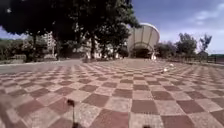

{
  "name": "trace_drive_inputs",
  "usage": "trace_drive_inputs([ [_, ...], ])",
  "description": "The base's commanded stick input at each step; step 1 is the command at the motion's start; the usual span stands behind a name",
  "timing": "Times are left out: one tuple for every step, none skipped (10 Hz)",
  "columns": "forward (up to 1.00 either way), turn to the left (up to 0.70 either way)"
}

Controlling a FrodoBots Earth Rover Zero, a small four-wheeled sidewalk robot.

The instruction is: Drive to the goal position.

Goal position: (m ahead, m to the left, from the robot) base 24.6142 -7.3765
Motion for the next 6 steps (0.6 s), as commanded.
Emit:
trace_drive_inputs([
  [0.7,0.0],
  [0.7,0.0],
  [0.7,0.0],
  [0.7,0.0],
  [0.7,0.0],
  [0.7,0.0],
])
